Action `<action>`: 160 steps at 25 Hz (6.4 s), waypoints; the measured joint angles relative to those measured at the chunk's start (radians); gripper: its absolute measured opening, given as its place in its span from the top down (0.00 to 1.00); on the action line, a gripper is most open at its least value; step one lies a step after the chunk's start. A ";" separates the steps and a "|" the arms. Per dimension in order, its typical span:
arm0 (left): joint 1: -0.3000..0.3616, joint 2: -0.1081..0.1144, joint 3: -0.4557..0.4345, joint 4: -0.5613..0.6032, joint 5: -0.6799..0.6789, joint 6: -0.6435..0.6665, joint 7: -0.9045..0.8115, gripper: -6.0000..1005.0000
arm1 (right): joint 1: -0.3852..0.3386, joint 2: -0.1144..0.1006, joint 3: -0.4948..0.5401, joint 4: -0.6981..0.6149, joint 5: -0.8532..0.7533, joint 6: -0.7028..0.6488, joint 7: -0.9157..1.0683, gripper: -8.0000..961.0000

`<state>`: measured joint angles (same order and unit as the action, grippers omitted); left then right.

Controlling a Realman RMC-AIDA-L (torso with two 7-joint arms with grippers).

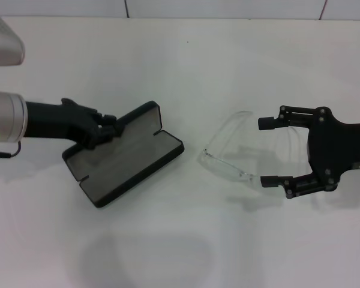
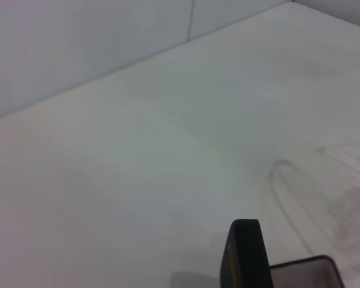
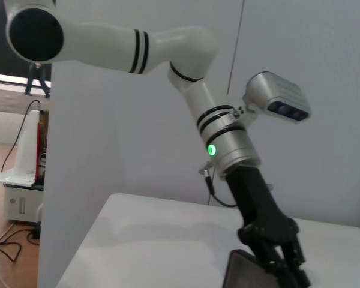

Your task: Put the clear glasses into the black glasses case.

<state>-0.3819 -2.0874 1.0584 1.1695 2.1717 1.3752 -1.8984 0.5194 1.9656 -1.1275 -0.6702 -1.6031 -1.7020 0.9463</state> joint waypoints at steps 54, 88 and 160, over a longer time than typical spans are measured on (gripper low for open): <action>0.034 0.000 0.177 0.019 -0.516 -0.060 0.538 0.43 | -0.051 0.048 0.028 -0.091 -0.043 -0.020 0.105 0.10; 0.043 -0.002 0.172 -0.541 -0.989 -0.005 0.990 0.43 | 0.274 0.063 -0.515 -0.418 -0.704 0.289 1.232 0.19; -0.050 0.012 0.130 -0.601 -0.874 0.381 0.843 0.43 | -0.060 0.062 -0.251 -0.256 -0.041 0.202 -0.222 0.87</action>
<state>-0.4315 -2.0754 1.1887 0.5683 1.2979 1.7557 -1.0552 0.4597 2.0276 -1.3782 -0.9260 -1.6436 -1.5002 0.7246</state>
